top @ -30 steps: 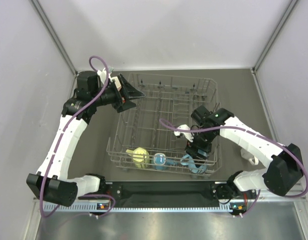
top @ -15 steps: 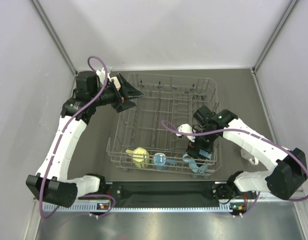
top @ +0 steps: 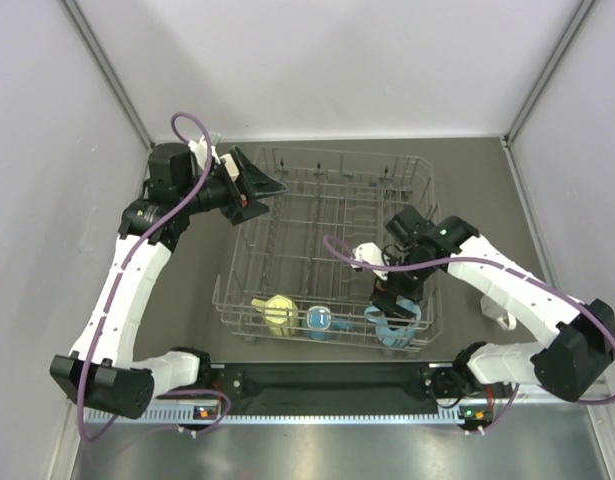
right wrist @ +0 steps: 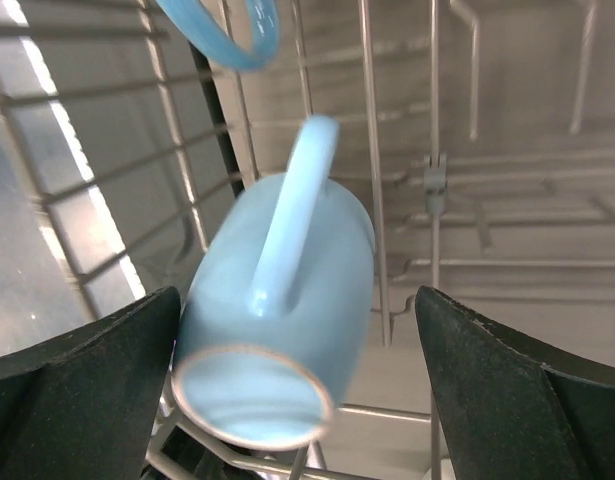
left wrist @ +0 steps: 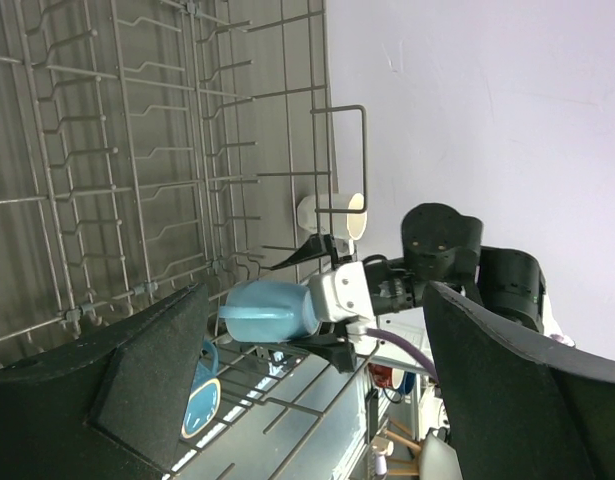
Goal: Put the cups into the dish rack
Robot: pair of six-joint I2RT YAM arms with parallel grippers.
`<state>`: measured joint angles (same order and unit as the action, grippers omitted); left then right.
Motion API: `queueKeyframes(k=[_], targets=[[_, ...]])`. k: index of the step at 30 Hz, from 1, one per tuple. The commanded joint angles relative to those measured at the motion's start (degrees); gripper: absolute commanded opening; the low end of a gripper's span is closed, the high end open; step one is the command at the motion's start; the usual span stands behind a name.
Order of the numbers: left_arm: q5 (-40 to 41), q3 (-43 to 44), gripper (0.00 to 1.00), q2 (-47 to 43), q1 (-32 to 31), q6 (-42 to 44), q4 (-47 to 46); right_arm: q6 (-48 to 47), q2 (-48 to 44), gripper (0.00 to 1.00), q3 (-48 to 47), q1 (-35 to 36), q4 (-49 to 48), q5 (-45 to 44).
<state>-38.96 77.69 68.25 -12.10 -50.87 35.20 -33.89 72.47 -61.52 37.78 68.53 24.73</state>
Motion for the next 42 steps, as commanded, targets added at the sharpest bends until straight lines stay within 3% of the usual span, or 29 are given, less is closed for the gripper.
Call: queueKeyframes(k=[1,12,19,24,30,35,39,42], targets=[[0.46,2.11,0.92,-1.54,0.32,0.33,0.04,-1.01,-1.63,1.00,-4.75,0.80,-0.06,4.10],[0.03,2.29,0.92,-1.63,0.32,0.86,0.66,-0.83,-4.61,1.00,-1.32,0.81,0.55,3.30],[-0.15,2.20,0.92,-1.54,0.32,0.95,0.66,0.49,-5.06,0.99,-8.17,0.80,0.73,9.98],[0.29,2.29,0.92,-1.45,0.32,1.21,0.92,2.77,-4.18,1.00,-12.92,0.80,-0.59,9.37],[3.36,4.13,0.90,-0.40,0.41,1.21,2.94,11.54,-3.56,1.00,-16.79,-2.09,-7.69,3.49],[8.10,7.73,0.86,2.67,0.85,3.67,9.96,19.63,-2.77,1.00,-19.60,-5.08,-11.49,-3.27],[17.13,12.82,0.83,6.01,1.11,7.01,15.15,24.82,-3.82,1.00,-20.83,-5.17,-14.82,-11.27],[23.98,14.94,0.82,8.47,1.37,10.17,15.78,32.11,-5.14,1.00,-22.06,-5.26,-16.24,-22.49]])
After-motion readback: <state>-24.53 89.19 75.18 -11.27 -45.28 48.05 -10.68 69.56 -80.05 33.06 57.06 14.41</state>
